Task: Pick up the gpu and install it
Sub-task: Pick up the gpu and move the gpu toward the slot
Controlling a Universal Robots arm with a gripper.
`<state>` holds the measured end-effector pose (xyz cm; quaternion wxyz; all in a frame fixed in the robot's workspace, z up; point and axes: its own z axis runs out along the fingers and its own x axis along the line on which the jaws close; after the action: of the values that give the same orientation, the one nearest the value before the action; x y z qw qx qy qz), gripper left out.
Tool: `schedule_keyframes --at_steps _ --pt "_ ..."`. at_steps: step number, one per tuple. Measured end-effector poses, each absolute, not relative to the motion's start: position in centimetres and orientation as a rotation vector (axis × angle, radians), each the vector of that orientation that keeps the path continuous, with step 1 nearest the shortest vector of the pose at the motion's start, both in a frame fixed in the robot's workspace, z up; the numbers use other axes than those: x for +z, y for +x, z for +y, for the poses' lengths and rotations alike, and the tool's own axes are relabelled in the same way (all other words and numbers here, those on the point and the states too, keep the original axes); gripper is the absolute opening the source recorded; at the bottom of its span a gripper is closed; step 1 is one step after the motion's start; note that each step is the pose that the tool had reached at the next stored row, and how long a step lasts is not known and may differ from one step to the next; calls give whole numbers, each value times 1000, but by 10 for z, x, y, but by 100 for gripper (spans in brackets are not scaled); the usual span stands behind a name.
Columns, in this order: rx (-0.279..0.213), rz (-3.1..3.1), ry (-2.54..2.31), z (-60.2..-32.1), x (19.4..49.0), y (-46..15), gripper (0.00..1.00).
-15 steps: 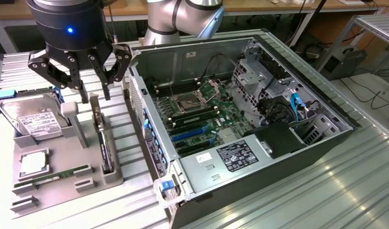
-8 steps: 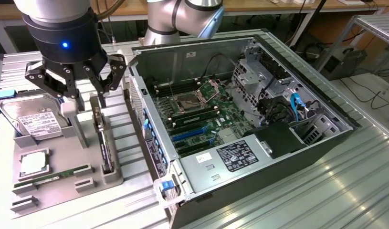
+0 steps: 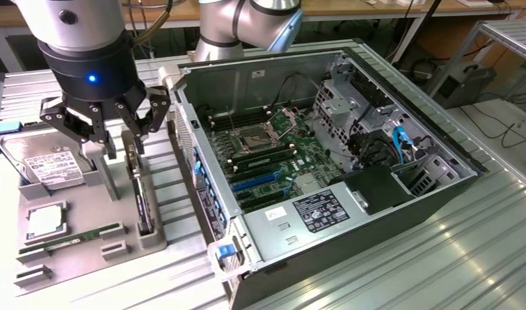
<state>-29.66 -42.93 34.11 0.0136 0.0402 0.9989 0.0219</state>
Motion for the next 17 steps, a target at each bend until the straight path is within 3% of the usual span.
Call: schedule_keyframes --at_steps 17 --pt "68 3111 125 -430 300 -301 42"
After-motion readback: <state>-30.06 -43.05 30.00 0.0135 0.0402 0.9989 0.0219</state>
